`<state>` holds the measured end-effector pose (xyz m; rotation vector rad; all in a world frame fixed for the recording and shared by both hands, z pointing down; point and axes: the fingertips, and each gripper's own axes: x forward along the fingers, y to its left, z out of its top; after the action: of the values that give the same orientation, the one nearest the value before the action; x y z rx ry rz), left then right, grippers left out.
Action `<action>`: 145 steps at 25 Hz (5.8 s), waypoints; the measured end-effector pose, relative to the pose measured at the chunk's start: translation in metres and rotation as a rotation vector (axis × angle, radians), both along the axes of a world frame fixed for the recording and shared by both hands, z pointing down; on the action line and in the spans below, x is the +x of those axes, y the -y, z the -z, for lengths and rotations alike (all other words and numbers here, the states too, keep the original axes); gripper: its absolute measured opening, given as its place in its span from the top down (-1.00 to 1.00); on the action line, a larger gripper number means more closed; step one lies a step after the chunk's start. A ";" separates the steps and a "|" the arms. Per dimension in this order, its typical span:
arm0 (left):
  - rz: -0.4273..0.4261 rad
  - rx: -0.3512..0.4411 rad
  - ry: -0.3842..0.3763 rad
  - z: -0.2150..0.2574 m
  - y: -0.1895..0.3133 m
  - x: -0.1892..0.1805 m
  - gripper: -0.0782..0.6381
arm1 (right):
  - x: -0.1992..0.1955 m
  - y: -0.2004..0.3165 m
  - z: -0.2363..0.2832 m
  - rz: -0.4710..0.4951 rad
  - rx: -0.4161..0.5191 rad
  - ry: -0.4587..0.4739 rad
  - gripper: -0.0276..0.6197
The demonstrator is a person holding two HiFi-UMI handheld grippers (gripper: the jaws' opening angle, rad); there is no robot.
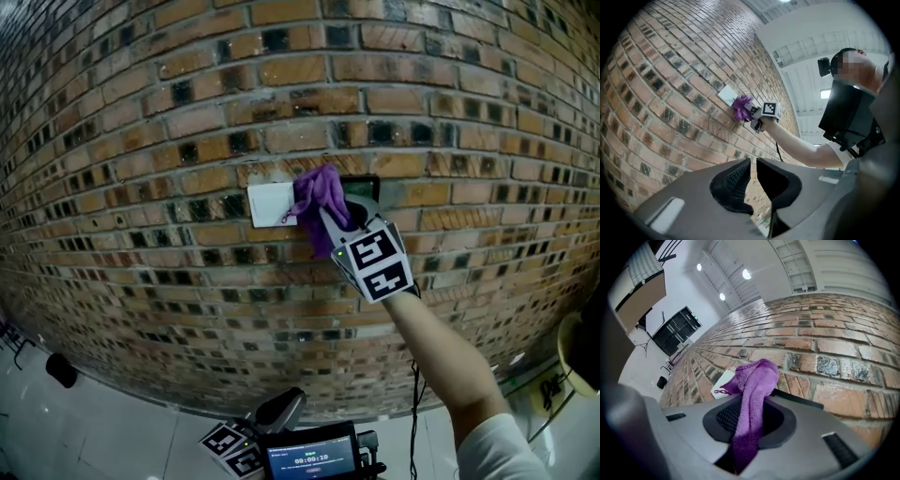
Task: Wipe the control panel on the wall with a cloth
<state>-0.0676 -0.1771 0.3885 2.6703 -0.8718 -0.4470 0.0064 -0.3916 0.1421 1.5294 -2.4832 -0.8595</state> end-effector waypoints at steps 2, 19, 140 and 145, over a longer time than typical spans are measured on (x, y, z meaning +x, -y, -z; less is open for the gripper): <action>-0.012 0.001 0.000 0.000 0.001 0.005 0.69 | 0.010 0.000 0.000 -0.016 0.003 -0.005 0.67; -0.097 0.002 -0.005 0.001 0.001 0.041 0.69 | 0.080 -0.008 0.004 -0.124 0.014 0.002 0.67; -0.103 -0.042 0.012 -0.007 -0.003 0.047 0.69 | 0.105 -0.163 -0.140 -0.023 -0.213 0.180 0.67; -0.103 -0.043 0.015 -0.007 -0.004 0.049 0.69 | 0.114 -0.168 -0.152 -0.032 -0.235 0.208 0.67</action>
<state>-0.0185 -0.1729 0.3955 2.6672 -0.7360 -0.3799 0.1205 -0.2235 0.2943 1.6435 -2.5784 -0.4033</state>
